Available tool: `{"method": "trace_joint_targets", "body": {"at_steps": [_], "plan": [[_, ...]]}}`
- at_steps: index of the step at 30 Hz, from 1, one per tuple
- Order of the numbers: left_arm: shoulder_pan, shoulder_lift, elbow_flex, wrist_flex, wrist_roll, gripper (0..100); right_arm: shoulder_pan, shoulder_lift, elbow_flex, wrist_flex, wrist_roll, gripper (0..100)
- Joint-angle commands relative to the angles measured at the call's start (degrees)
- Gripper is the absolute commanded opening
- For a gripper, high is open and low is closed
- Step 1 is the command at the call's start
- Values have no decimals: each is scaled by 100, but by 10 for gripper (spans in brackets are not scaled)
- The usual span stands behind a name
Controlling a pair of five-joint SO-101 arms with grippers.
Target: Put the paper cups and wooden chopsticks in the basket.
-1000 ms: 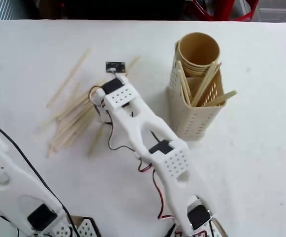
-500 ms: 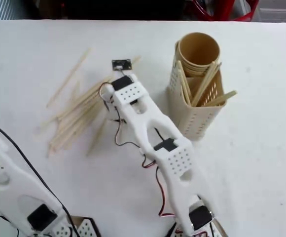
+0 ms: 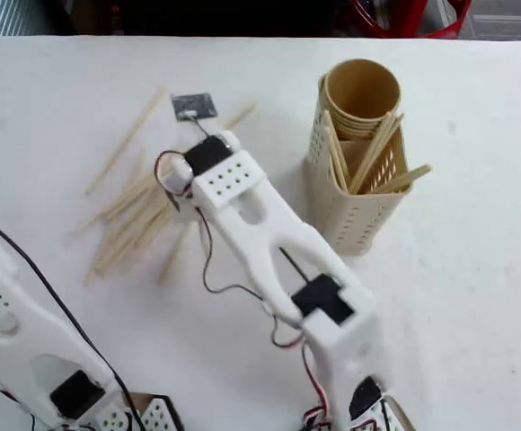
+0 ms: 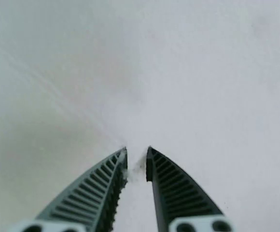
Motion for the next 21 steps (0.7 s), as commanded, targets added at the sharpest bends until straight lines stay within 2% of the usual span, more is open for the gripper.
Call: {"method": "trace_joint_targets", "body": {"at_steps": [1,6,10,12,16,21], "plan": [[189,-101,-308,193,-237,87,-84,-1692,747,-286,237,16],[409,-101,-308,571,-958,87,-57,-3873,2259,-910,844,16],[804,-110,-308,1257,-1732,84,198,-5692,3235,-1393,1653,16],[1033,-154,-404,1653,-2004,51,593,-6510,3516,-1578,1978,16],[1341,-435,-563,2207,-2066,27,1763,-7644,3745,-1807,2497,15],[1587,-1033,79,2268,-2163,25,3090,-7864,3789,-2105,2963,15]]}}
